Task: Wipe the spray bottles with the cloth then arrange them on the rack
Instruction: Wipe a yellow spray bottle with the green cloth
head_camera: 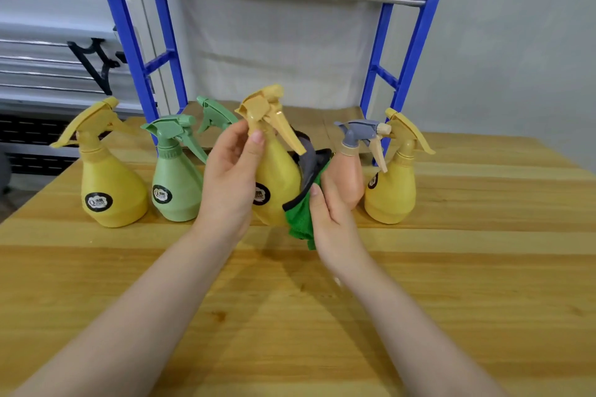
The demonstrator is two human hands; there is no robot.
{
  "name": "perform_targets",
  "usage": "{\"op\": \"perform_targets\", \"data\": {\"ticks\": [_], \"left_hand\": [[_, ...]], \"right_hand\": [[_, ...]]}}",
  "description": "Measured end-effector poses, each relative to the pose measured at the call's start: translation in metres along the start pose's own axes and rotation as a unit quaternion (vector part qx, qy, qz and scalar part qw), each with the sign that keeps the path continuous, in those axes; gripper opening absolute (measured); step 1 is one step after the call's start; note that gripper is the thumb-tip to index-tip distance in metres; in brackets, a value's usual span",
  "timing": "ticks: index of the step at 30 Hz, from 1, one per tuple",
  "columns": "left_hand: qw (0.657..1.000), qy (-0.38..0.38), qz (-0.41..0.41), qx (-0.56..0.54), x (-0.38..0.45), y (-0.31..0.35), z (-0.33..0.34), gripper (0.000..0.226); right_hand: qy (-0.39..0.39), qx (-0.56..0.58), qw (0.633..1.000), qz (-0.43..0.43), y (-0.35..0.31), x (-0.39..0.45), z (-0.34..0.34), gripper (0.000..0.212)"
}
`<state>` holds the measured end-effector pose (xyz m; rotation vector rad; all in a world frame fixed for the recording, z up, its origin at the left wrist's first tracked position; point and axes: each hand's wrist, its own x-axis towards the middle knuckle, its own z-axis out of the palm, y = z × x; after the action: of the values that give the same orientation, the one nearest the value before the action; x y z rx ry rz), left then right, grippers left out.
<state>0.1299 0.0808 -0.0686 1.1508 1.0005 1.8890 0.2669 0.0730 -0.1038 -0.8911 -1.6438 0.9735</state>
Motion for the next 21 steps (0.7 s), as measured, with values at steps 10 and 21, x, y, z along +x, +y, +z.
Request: {"op": "perform_targets", "data": {"ticks": [10,21], "left_hand": [[0.997,-0.07,-0.025,-0.001,-0.008,-0.013,-0.004,0.015],[0.993,-0.043,-0.067,-0.083,-0.015,-0.021,0.001,0.021]], "right_hand": [[-0.118,-0.056,0.991,0.014,-0.008,-0.003,-0.015,0.07],[0.01,-0.25,0.965,-0.084,-0.013,0.023,0.001,0.041]]}}
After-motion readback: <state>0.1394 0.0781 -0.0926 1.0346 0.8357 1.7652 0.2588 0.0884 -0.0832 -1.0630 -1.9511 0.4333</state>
